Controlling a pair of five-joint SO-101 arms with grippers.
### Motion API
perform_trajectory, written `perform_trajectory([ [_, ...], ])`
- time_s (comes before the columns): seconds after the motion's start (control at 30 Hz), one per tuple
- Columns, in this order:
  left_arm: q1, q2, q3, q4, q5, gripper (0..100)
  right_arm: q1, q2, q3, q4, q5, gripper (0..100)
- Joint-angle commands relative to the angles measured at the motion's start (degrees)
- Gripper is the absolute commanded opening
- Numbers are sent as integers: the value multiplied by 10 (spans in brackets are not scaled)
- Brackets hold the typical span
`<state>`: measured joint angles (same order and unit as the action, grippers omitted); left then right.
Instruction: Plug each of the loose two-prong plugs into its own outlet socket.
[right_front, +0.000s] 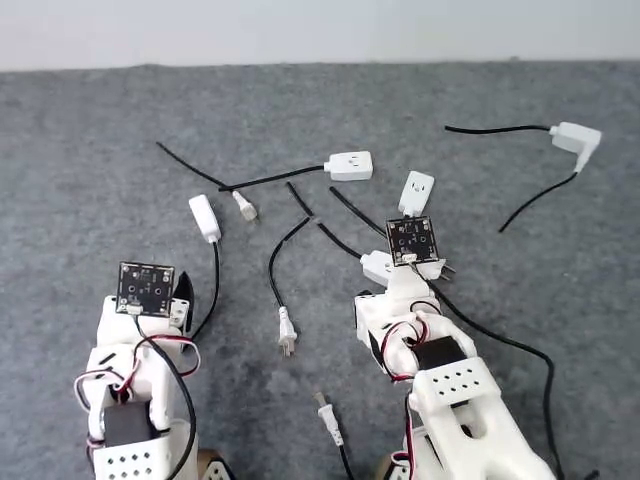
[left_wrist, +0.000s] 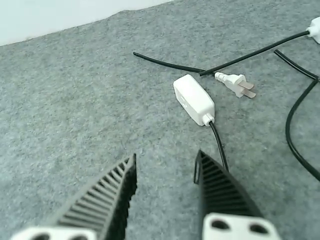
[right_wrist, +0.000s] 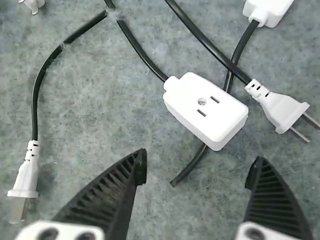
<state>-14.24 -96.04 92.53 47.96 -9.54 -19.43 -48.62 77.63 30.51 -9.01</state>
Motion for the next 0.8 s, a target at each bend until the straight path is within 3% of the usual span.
perform_trajectory([
  [0.0, -2, 64, -60, -11, 5, 194, 7, 4, -33, -2, 7, 305],
  [0.23, -31, 399, -166, -111, 5, 235, 7, 4, -34, -2, 7, 305],
  [0.43, -33, 723, -314, -113, 5, 236, 7, 5, -34, -2, 7, 305],
  [0.53, -34, 782, -378, -58, 5, 236, 7, 6, -34, -2, 7, 305],
  [0.77, -30, 763, -359, -73, 5, 236, 6, 7, -33, -15, 7, 305],
])
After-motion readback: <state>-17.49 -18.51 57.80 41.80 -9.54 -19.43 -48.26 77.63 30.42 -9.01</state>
